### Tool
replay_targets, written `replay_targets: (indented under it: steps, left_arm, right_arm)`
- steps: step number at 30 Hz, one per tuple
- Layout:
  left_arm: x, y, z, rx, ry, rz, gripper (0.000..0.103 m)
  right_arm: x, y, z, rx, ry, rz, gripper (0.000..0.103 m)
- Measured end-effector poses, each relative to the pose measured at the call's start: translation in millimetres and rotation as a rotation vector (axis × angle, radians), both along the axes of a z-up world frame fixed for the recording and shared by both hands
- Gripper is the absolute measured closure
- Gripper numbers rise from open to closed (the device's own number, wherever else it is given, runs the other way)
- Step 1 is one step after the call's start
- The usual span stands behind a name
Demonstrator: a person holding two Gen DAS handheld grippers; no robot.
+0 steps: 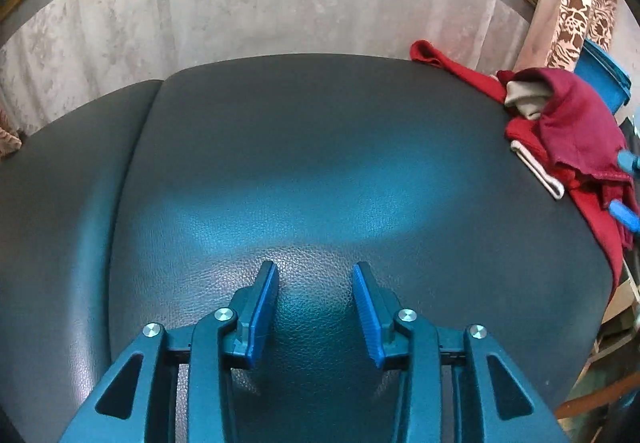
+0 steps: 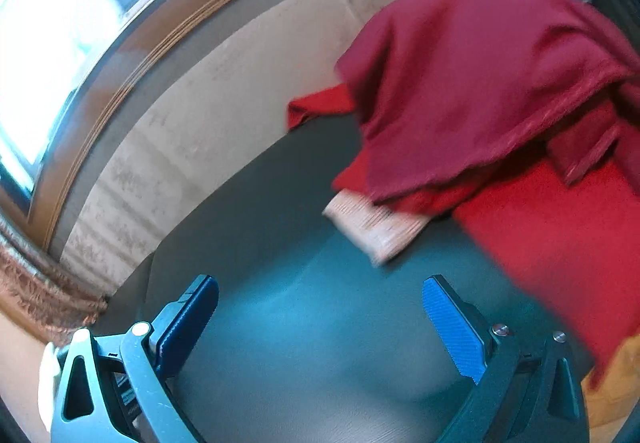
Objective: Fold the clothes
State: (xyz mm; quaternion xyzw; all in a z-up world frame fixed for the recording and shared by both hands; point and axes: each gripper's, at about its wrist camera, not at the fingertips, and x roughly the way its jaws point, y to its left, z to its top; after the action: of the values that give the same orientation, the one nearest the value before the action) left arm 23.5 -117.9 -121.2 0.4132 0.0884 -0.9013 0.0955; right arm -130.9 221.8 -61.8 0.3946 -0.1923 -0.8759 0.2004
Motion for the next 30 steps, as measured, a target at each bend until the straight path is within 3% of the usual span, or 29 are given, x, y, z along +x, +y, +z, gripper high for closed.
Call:
replay_targets:
  steps: [3,9,11,13,17,21,25,30]
  left_arm:
    - [6,-2,-4,0.002,0.011,-0.008,0.041]
    - [1,0,-5,-0.007,0.01,-0.025,0.036]
    - [-2,1,-5,-0.005,0.009,-0.037,0.032]
    - [-3,2,-6,-0.004,0.004,-0.061,0.02]
    - [-1,5,-7,-0.016,-0.004,-0.074,0.017]
    - [-1,6,-5,0.001,0.001,-0.073,0.017]
    - [-12,5,2,0.008,-0.023,-0.076,0.019]
    - [-63,28,39,0.159,-0.002,-0.213,0.021]
  right_arm:
    - [-15,25,1,-0.047,-0.017,-0.057,0.0]
    - [-39,52,11,-0.045,-0.022,-0.135,0.0]
    - [-46,46,21,0.027,0.024,-0.125,0.0]
    - [-59,33,38,0.155,0.106,-0.1,0.0]
    - [-99,0,66,0.381,0.216,-0.044,0.0]
    - [-158,-7,78,0.592,0.257,-0.121,0.0]
    - [-188,41,81,0.549,0.222,-0.267,0.0]
    - [-200,108,65,0.456,0.144,-0.365,0.0]
